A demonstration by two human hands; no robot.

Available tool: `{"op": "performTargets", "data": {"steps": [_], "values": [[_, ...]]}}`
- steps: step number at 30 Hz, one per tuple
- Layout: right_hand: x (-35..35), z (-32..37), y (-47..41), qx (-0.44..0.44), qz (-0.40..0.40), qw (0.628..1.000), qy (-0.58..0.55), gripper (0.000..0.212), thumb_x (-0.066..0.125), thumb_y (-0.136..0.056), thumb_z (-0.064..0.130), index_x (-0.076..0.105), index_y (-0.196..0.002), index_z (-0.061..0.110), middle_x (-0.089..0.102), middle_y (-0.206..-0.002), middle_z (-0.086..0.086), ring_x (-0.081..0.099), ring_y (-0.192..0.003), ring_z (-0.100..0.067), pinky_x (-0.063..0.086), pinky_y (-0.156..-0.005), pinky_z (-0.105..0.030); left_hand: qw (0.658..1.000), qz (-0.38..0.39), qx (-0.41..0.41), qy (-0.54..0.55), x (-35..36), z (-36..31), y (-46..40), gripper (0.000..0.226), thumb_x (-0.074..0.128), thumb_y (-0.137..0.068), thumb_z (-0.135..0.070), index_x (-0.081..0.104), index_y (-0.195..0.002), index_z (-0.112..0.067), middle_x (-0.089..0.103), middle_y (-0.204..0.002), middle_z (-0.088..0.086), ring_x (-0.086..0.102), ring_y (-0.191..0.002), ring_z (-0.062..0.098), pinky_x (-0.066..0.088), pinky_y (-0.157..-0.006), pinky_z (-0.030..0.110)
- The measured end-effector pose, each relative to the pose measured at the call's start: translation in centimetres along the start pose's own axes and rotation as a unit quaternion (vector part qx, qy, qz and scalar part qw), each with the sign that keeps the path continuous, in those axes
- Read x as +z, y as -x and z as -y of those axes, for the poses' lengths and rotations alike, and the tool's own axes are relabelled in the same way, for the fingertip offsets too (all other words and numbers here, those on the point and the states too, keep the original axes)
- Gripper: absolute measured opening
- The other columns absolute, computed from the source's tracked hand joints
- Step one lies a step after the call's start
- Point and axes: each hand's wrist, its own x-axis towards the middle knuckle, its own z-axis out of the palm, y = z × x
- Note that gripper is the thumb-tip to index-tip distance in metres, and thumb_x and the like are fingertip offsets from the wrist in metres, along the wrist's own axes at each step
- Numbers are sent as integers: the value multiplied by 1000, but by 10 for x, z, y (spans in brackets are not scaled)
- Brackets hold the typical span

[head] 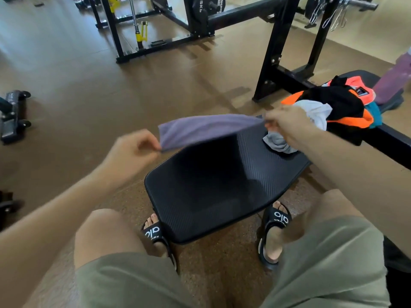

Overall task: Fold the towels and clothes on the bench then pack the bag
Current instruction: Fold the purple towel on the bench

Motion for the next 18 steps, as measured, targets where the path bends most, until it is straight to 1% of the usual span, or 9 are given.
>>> {"op": "performTargets", "data": {"steps": [1, 2, 4, 6, 8, 10, 13, 15, 18], "values": [[-4, -25, 2, 19, 6, 998, 54, 24, 61, -86, -9, 53, -72, 9, 61, -55, -1, 57, -53, -14, 46, -44, -18, 999, 42, 3, -19, 20, 8, 14, 22, 77, -81, 0, 67, -87, -20, 70, -85, -7, 64, -80, 5, 52, -81, 27], [-6, -49, 5, 37, 10, 994, 98, 26, 63, -83, -11, 52, -73, 10, 62, -66, -7, 58, -57, -18, 49, -44, -21, 996, 82, 10, -43, 40, 15, 26, 24, 76, -80, -3, 65, -86, -23, 69, -84, -8, 65, -80, 7, 53, -82, 32], [-11, -92, 11, 35, 13, 978, 205, 28, 66, -79, -9, 53, -75, 14, 65, -85, -12, 61, -69, -26, 57, -60, -33, 984, 151, 17, -92, 76, 25, 44, 24, 73, -82, -10, 59, -87, -30, 66, -86, -13, 62, -83, 8, 53, -80, 37], [-19, -122, 20, 15, 30, 948, 317, 24, 64, -76, -4, 57, -77, 19, 70, -91, -8, 63, -85, -28, 53, -78, -37, 971, 206, 20, -120, 104, 30, 59, 21, 67, -85, -16, 55, -88, -32, 62, -90, -15, 58, -85, 7, 50, -78, 32], [-25, -140, 30, 3, 60, 930, 362, 22, 56, -73, -7, 60, -82, 14, 67, -89, -6, 60, -89, -28, 47, -75, -35, 958, 247, 53, -136, 127, 30, 72, 15, 63, -86, -17, 53, -88, -28, 57, -91, -14, 53, -84, 8, 43, -75, 26], [-29, -151, 36, -21, 68, 918, 391, 24, 53, -72, -10, 59, -85, 10, 62, -89, -7, 57, -88, -29, 42, -71, -34, 946, 260, 106, -160, 143, 29, 81, 10, 61, -85, -19, 53, -88, -25, 54, -91, -10, 51, -84, 11, 42, -76, 25], [-31, -160, 38, -78, 63, 899, 426, 25, 52, -74, -11, 57, -85, 10, 56, -90, -7, 53, -87, -30, 42, -73, -37, 939, 249, 154, -181, 153, 30, 86, 9, 59, -82, -24, 51, -85, -26, 53, -88, -10, 50, -81, 13, 45, -74, 30], [-31, -165, 38, -111, 61, 882, 453, 26, 51, -75, -11, 54, -85, 13, 53, -92, -6, 53, -87, -31, 43, -73, -39, 933, 246, 178, -195, 157, 28, 88, 10, 61, -82, -26, 51, -84, -28, 53, -87, -10, 50, -80, 13, 43, -71, 29], [-30, -172, 42, -152, 69, 845, 509, 26, 51, -79, -12, 54, -89, 12, 51, -96, -8, 51, -90, -33, 37, -69, -36, 924, 247, 198, -216, 160, 25, 92, 10, 61, -87, -28, 52, -90, -30, 53, -93, -11, 49, -84, 12, 37, -74, 24]]}}
